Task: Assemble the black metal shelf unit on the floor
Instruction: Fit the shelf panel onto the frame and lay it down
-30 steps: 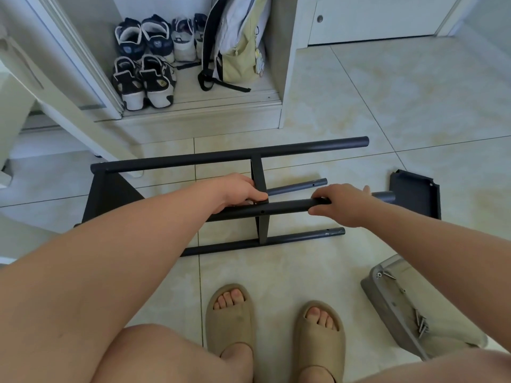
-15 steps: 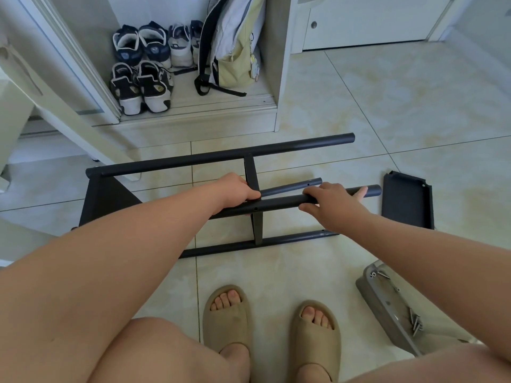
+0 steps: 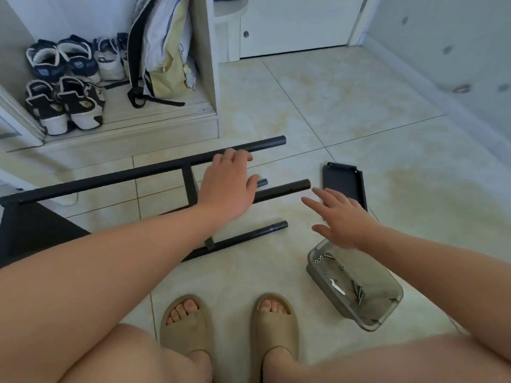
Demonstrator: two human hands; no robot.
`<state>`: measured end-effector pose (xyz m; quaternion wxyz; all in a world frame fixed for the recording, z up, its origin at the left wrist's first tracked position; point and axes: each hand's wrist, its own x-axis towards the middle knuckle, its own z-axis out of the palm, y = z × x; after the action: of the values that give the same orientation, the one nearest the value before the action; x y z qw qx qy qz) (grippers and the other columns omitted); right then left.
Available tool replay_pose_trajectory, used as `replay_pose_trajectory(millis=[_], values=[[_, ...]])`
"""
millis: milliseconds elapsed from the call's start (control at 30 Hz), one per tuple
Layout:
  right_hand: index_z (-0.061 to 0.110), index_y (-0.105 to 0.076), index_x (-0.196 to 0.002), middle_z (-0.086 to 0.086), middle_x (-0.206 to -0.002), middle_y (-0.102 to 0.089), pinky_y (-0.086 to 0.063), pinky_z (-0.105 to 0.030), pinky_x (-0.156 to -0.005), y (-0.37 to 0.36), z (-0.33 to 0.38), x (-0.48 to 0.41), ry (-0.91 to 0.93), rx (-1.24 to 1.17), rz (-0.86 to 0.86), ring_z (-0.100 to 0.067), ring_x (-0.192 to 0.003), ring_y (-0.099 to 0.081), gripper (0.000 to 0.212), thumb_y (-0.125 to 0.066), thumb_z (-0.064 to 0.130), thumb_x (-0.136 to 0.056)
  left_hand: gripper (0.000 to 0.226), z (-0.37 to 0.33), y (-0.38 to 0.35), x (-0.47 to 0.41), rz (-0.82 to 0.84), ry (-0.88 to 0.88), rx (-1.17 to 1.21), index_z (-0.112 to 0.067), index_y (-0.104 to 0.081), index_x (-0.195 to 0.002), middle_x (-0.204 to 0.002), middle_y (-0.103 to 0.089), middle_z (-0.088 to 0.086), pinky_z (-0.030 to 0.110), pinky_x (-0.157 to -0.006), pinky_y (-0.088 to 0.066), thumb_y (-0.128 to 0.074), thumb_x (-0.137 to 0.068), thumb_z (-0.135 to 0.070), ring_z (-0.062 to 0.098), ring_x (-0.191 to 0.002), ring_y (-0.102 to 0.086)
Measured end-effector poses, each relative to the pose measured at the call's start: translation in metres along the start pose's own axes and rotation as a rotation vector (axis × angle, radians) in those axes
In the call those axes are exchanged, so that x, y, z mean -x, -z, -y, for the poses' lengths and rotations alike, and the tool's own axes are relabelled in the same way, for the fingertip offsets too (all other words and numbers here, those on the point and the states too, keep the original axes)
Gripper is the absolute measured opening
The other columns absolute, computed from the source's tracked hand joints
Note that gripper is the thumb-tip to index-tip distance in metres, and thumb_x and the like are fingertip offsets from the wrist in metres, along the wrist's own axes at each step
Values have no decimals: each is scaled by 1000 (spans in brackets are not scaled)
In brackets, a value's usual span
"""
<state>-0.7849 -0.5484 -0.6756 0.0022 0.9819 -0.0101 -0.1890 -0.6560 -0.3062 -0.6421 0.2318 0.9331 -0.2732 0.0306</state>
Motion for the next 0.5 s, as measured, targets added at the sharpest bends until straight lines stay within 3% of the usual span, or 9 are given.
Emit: replay_pose_trajectory(millis=[67,133,200,300,367,500], values=[[39,-11,-160,5,-168,-9,-29,-47,-118,-9,-21,15,-70,-55,55,-24,-153,-15,65,-44,48,-104,31,-28,-16,2,128,-131,57,-22,-50,-125,-117,-54,-2,37,-82,-50,-51,-99,-37,19,-102,-54],[39,-23,-158,6,-164,-23,-38,-45,-113,-22,-40,28,-129,-146,132,-23,-147,-30,57,-43,45,-105,28,-52,-40,8,359,-151,120,-24,-50,-121,-112,-55,-5,37,-78,-48,-49,-99,-41,16,-91,-56],[37,-35,-154,5,-157,-36,-42,-42,-108,-40,-59,36,-168,-193,227,-22,-139,-42,49,-42,44,-106,34,-70,-69,14,613,-121,111,-25,-48,-127,-121,-56,-3,39,-89,-48,-49,-99,-44,18,-100,-58],[32,-40,-153,-2,-146,-52,-42,-37,-104,-67,-83,36,-223,-220,339,-25,-134,-48,47,-42,39,-107,53,-90,-117,20,857,-103,80,-19,-40,-143,-142,-50,4,40,-105,-42,-53,-98,-45,24,-126,-52],[28,-42,-152,-4,-140,-59,-44,-37,-102,-88,-93,28,-254,-247,372,-26,-129,-53,46,-42,36,-107,59,-97,-150,20,944,-51,91,-14,-34,-147,-147,-47,11,40,-108,-40,-54,-99,-43,28,-132,-48],[29,-44,-150,-1,-136,-62,-46,-32,-91,-134,-93,7,-235,-345,396,-26,-121,-58,43,-41,30,-107,50,-101,-205,20,969,88,84,-9,-36,-143,-143,-48,16,42,-104,-42,-47,-102,-35,33,-129,-49]])
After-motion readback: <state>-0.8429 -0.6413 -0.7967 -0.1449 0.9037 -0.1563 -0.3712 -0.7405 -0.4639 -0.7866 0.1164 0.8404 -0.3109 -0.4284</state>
